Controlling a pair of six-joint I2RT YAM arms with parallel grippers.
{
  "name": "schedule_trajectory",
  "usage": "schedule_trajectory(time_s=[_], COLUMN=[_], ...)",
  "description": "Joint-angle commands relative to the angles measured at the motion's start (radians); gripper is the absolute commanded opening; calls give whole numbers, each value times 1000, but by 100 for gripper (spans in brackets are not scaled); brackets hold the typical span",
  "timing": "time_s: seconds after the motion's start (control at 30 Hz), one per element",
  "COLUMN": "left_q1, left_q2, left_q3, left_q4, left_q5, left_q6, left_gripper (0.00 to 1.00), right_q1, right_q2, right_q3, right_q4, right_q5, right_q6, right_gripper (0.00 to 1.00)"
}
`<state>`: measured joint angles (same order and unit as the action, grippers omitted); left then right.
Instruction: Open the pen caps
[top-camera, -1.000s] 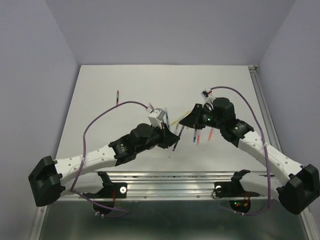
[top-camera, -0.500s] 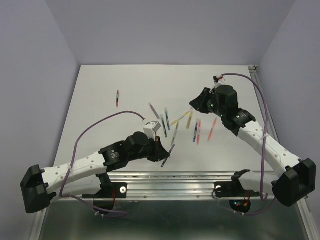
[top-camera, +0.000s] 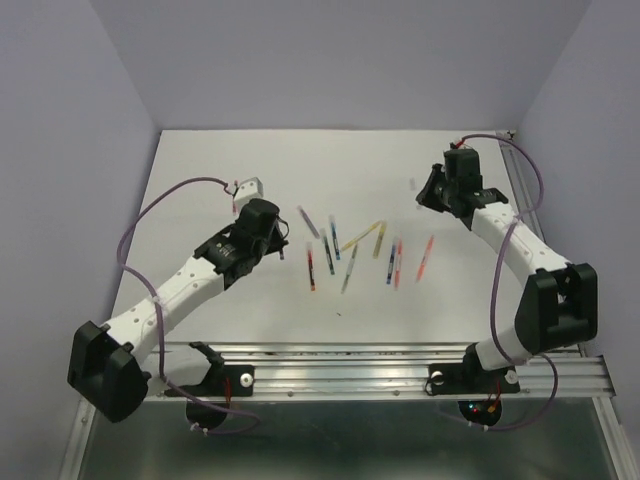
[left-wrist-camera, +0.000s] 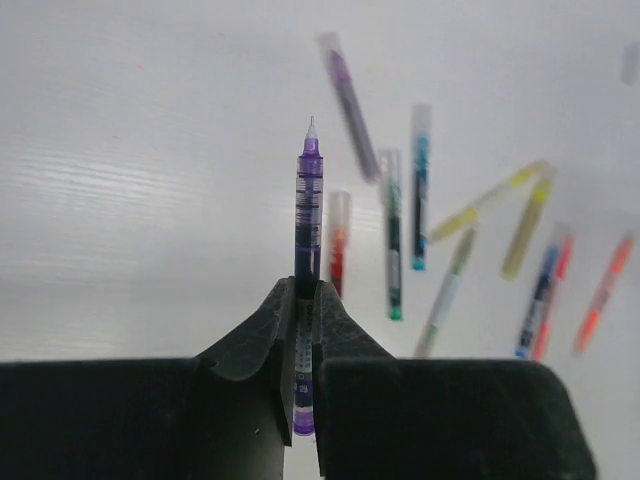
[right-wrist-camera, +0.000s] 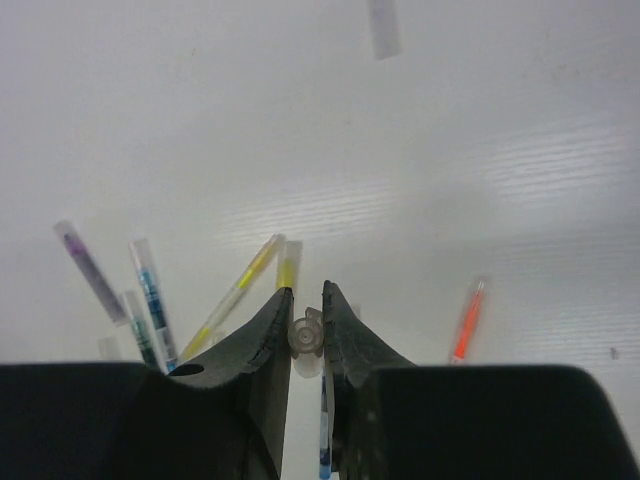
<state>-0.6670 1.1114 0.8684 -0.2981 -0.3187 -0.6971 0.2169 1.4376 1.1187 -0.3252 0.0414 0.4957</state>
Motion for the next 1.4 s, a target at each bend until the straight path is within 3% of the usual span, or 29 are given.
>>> schedule_trajectory(time_s=[0.0, 0.3, 0.57, 1.13, 1.37], left_q1=[177, 354, 429, 474, 475], left_q2=[134, 490, 721, 926, 946], left_q3=[105, 360, 521, 639, 641], left_q4=[34, 80, 45, 28, 17], left_q5=[-20, 18, -25, -26, -5], left_q6=[151, 362, 418, 466, 461], left_gripper=[0, 0, 0, 5, 25], right_q1=[-60, -163, -165, -165, -165], right_q2=[121, 443, 593, 665, 669], right_q3=[162, 346, 455, 467, 467], right_q4=[-37, -21, -17, -20, -34], right_q5=[109, 33, -15, -37, -61], right_q6=[-83, -146, -203, -201, -192], right_gripper=[4, 6, 10, 24, 30])
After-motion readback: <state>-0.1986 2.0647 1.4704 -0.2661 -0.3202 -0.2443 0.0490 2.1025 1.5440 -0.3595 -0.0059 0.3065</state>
